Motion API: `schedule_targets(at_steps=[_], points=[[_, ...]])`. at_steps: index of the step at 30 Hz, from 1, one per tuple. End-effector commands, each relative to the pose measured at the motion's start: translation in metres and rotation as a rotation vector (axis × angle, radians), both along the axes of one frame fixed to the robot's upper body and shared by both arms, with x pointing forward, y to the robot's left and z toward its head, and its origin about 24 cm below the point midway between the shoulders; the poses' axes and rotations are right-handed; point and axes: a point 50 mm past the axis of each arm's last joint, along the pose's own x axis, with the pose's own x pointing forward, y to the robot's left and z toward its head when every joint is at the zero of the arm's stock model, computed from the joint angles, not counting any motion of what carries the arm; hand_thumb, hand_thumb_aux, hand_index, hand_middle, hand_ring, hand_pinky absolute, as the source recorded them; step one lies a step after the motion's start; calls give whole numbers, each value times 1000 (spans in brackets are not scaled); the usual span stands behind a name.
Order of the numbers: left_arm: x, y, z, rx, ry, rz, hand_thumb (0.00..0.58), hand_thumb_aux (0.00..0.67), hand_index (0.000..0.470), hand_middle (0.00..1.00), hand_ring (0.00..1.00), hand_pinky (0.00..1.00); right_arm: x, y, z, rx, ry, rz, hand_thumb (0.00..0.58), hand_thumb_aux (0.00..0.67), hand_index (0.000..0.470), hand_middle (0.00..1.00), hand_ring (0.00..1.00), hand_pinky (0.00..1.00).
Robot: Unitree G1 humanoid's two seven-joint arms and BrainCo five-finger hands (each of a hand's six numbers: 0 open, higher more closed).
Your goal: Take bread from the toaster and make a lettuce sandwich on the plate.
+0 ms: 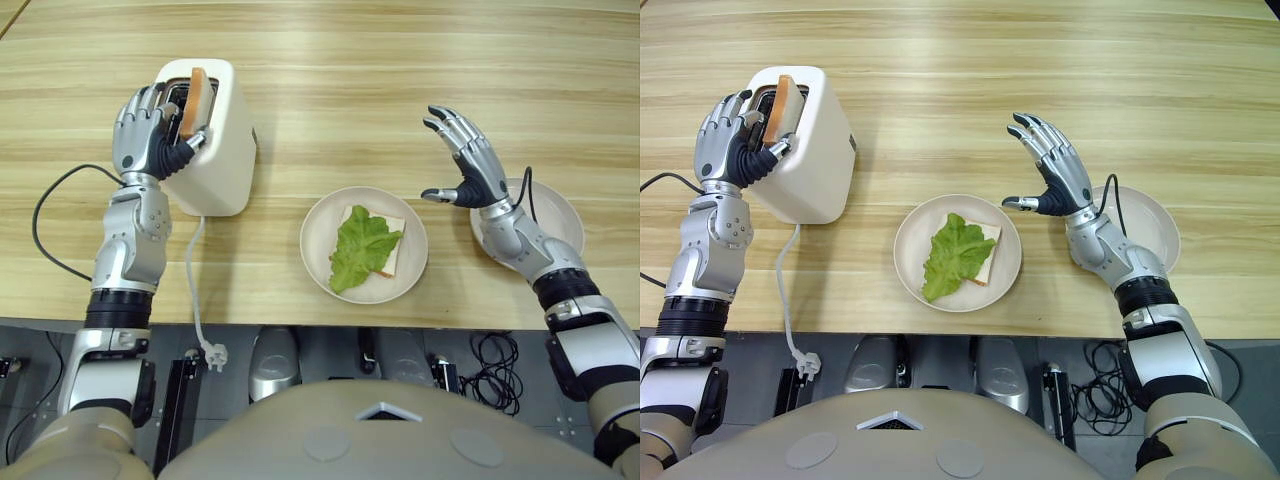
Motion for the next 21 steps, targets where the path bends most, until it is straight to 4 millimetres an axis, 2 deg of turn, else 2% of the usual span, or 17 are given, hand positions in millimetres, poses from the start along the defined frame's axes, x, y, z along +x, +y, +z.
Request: schedule_targets(at_steps=[1,9,10,12,13,17,21], points=[[2,-1,-7,5,28,-11,580,670,460,0,0,0,0,-1,-2,16,6,-17,0,0,0,0,0,0],[6,-10,7,-14,-53,-58,580,670,460,0,0,0,-1,1,-4,18,13,-21,0,0,0,0,0,0],[6,-10,10,-18,-71,-64,580,670,460,925,925,925,0,1,-5,19,13,-21,0,0,0,0,0,0],[5,-11,21,-19,-125,-76,580,670,460,925,925,925,0,2,-5,19,13,-21,0,0,0,0,0,0],[4,-11,28,-18,-155,-83,580,670,460,1000,1000,1000,0,2,-5,20,12,-23,0,0,0,0,0,0],[3,-12,60,2,-269,-109,580,670,460,1000,1000,1000,2,2,-3,23,1,-26,0,0,0,0,0,0],[-6,-27,99,20,-400,-199,580,670,460,1000,1000,1000,4,0,2,23,-21,-30,0,0,0,0,0,0]])
